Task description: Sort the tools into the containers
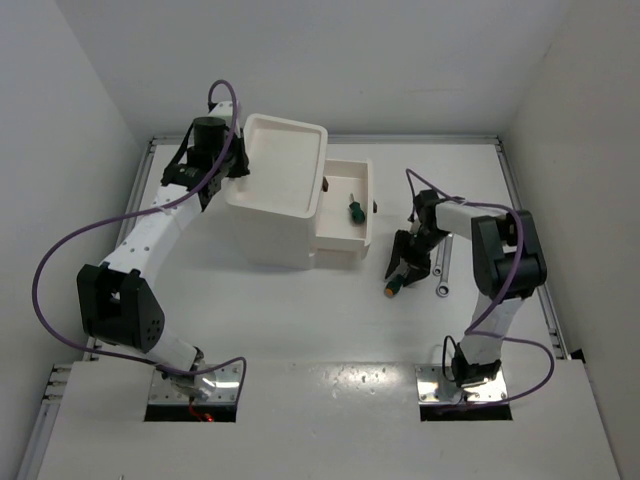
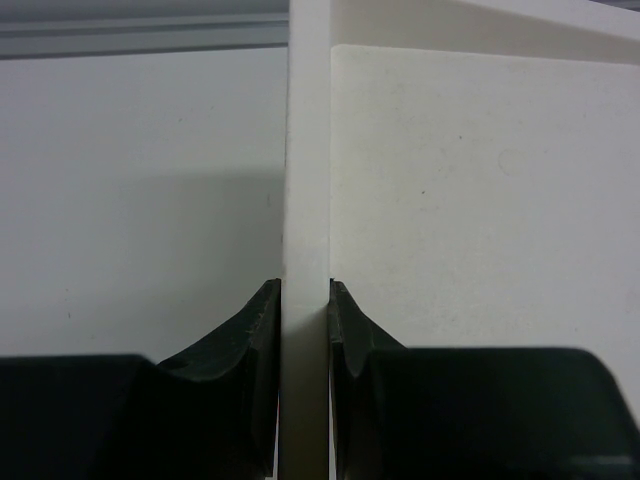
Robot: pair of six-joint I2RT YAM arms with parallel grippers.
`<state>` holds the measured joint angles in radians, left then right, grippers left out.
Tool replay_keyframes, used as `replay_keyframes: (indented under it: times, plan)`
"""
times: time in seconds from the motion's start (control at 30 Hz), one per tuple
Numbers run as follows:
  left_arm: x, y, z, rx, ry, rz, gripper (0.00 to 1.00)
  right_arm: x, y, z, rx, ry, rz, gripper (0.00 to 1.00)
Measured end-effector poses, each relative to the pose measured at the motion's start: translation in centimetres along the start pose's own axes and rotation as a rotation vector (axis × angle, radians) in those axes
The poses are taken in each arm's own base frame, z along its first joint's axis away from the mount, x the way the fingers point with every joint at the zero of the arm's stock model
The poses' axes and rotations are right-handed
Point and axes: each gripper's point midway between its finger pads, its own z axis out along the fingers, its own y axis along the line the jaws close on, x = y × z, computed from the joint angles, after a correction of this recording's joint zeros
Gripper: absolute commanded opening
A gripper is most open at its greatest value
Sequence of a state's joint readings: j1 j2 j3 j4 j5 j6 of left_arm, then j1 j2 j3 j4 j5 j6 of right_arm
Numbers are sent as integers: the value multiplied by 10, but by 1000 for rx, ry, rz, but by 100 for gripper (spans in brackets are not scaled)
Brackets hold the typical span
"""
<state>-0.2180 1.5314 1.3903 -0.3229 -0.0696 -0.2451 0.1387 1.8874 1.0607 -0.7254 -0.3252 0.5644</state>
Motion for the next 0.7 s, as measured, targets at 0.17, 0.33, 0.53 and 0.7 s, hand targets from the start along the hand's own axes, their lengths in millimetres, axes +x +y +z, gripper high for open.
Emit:
replay_keyframes:
  times: [0.17, 0.33, 0.53, 0.7]
  plan:
    - [0, 0, 0, 0, 0, -1, 0, 3, 0, 4, -13, 26, -14, 0]
    - [0, 0, 0, 1, 1, -2, 0, 3, -1, 1, -16, 28, -29, 0]
    - [0, 0, 0, 2, -1, -5, 0, -29, 12, -41, -49, -109, -115, 0]
    - [0, 0, 0, 5, -6, -10, 0, -68, 56, -141, -187, -461, -328, 0]
